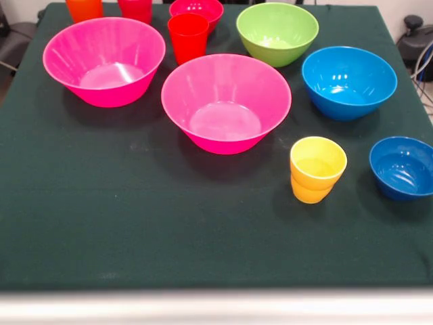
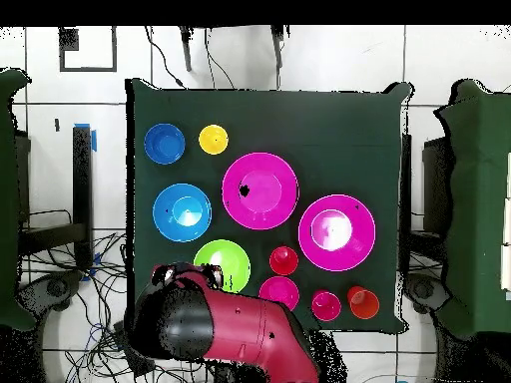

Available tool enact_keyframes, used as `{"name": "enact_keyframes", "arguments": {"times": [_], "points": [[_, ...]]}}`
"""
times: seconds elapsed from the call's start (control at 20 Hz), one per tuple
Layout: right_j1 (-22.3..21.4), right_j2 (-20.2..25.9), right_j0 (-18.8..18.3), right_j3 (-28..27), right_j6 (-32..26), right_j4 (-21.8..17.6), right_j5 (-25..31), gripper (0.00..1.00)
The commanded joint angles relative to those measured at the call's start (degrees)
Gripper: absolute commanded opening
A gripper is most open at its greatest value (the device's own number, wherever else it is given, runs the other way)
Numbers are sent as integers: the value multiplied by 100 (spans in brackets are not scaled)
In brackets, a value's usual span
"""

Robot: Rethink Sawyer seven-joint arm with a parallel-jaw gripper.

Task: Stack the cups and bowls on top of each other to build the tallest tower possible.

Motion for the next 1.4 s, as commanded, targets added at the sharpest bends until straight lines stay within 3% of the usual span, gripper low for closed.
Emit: {"name": "enact_keyframes", "arguments": {"times": [0.05, 0.3, 0.5, 0.65, 0.9, 1.0, 1.4], "points": [[868, 306, 169, 52, 372, -680, -388, 100], [1418, 329, 171, -335, 539, -558, -391, 100], [2069, 217, 239, -722, 587, -774, -795, 100], [2524, 332, 97, -797, 533, -666, -1091, 100], [2857, 257, 91, -962, 483, -771, -1327, 100], [3015, 460, -79, -827, 434, -773, -1724, 100], [3745, 188, 108, -976, 634, -958, -2334, 100]]}}
